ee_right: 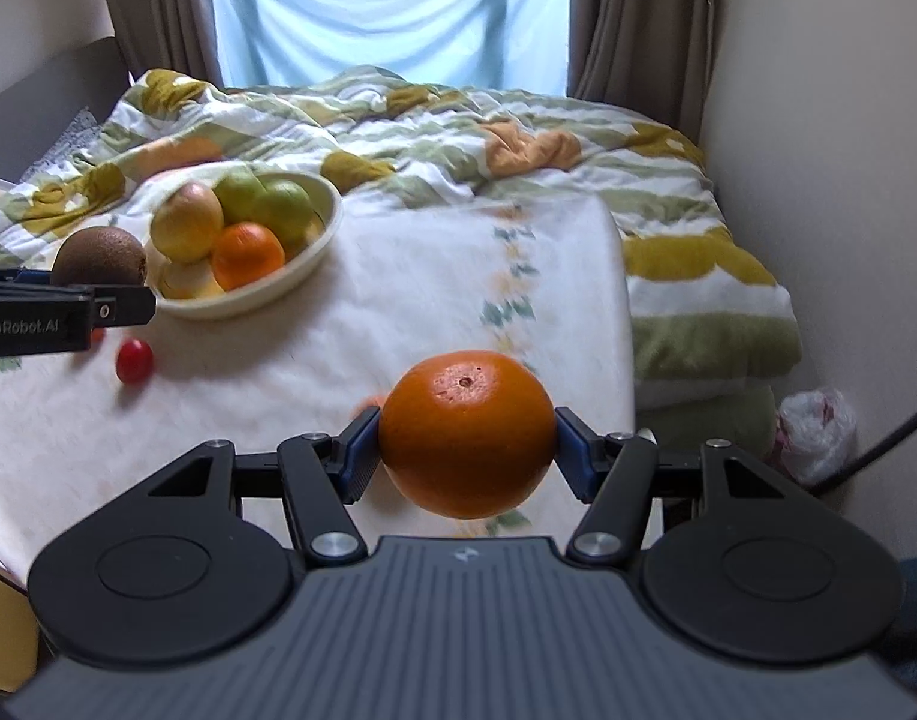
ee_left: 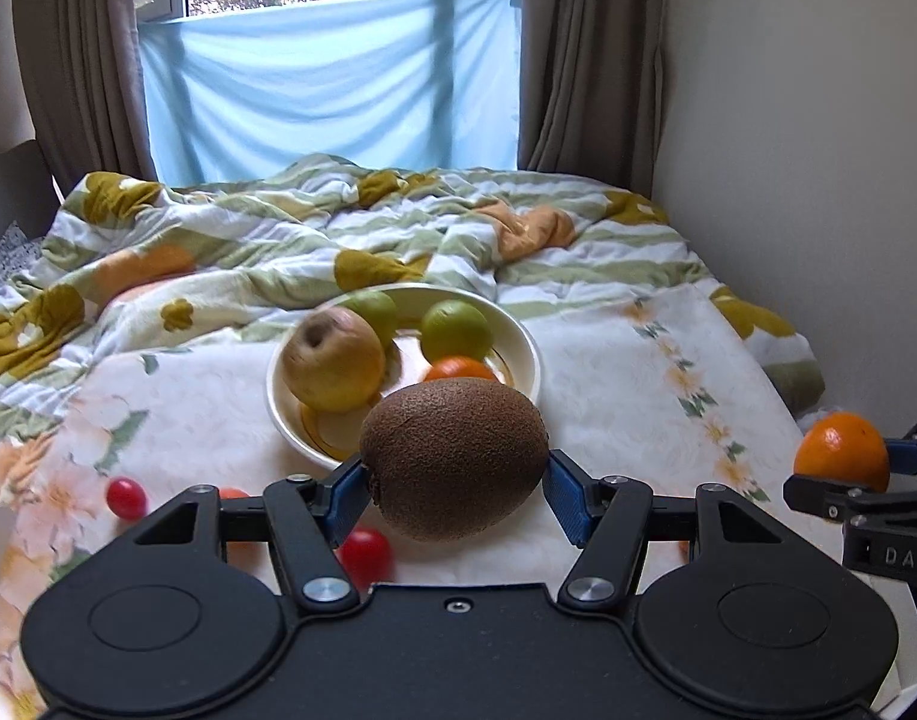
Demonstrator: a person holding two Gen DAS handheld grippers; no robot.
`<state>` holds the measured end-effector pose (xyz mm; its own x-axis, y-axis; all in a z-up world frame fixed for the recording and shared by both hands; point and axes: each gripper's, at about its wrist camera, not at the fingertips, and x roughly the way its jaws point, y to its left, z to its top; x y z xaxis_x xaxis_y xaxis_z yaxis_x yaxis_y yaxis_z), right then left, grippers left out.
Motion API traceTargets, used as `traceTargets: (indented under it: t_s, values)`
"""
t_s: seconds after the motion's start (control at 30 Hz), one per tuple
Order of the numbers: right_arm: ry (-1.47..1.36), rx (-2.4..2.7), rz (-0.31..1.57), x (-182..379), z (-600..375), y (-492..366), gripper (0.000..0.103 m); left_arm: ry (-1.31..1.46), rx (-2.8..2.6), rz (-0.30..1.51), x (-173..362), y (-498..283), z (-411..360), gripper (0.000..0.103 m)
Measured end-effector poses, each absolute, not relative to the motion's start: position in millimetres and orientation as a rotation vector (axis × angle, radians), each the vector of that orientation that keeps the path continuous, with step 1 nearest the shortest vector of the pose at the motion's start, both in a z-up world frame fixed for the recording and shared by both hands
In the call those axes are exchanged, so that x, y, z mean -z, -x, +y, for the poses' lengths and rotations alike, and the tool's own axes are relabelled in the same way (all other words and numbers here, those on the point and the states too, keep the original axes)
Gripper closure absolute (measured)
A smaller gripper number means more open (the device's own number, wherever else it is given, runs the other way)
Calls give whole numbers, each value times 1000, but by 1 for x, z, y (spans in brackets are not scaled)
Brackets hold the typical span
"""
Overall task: Organize fruits
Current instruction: 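Lift the kiwi and the large orange and carry both over the white bowl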
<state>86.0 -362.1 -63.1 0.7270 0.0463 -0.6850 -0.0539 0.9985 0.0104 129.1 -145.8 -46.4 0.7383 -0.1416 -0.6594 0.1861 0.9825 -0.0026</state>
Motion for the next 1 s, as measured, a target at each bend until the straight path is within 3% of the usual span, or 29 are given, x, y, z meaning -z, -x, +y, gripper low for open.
traceTargets:
  t_s: [0.53, 1.0]
  values:
    - [23, -126, 722, 30, -304, -170, 28, -114, 214, 701, 32, -213, -109, 37]
    - [-13, -59, 748, 40, -287, -236, 28, -233, 380, 771, 70, -298, -123, 37]
